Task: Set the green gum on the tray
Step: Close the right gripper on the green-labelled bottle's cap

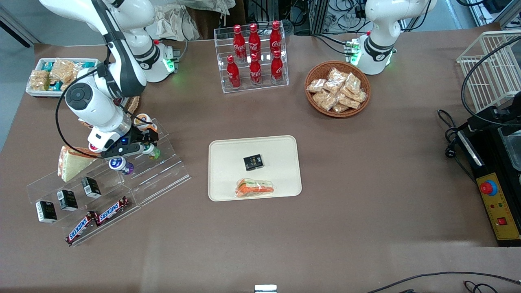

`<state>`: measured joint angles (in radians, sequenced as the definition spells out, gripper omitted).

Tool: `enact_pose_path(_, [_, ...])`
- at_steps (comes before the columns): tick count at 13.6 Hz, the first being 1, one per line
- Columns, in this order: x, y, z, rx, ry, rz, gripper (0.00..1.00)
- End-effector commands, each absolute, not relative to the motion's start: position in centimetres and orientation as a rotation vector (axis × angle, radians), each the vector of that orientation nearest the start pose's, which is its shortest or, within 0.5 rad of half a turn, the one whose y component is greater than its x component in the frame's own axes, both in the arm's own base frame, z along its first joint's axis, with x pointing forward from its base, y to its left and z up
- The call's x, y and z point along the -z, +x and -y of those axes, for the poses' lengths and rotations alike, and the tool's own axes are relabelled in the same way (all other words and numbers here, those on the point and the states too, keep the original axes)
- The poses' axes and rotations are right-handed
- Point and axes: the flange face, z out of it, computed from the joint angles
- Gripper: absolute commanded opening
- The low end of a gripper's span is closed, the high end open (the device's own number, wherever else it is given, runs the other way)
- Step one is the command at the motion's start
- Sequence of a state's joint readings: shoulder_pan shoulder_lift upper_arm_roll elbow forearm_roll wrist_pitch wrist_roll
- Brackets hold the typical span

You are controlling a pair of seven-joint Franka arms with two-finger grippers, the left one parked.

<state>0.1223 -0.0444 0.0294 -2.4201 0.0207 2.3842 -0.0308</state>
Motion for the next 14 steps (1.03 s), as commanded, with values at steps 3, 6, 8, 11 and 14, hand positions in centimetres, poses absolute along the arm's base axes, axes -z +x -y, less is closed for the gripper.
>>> enact_pose_path(3, [-31.2,47.6,-7.5,0.004,-3.102,0.24,0.22])
enact_pose_path(6, [-31.3,47.7,-7.6,-0.001,-3.104,0.219,0.15])
enact_pose_path(8, [-32.7,48.5,-8.3,0.026,-3.097,0.215,0.15])
enact_pose_path(11, [-39.7,52.2,-9.1,-0.008,-3.088,0.219,0.16])
enact_pose_path(14, [-47.5,54.8,-9.7,-0.019,-3.08,0.223,0.17])
